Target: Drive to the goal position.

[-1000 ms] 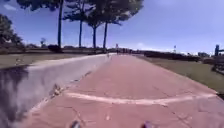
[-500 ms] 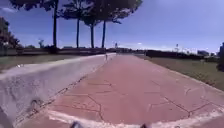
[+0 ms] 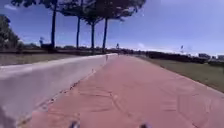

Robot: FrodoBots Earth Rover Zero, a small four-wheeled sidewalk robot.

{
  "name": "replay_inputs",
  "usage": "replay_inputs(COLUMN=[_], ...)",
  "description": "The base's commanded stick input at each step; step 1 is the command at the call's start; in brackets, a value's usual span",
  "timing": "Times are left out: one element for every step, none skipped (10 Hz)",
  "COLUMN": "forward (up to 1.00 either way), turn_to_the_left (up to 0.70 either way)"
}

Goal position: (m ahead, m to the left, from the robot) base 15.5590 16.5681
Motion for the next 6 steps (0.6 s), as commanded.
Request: replay_inputs(forward=[1.00, 1.00, 1.00, 1.00, 1.00, 1.00], turn_to_the_left=[-0.40, -0.06, 0.00, 0.00, 0.00, 0.00])
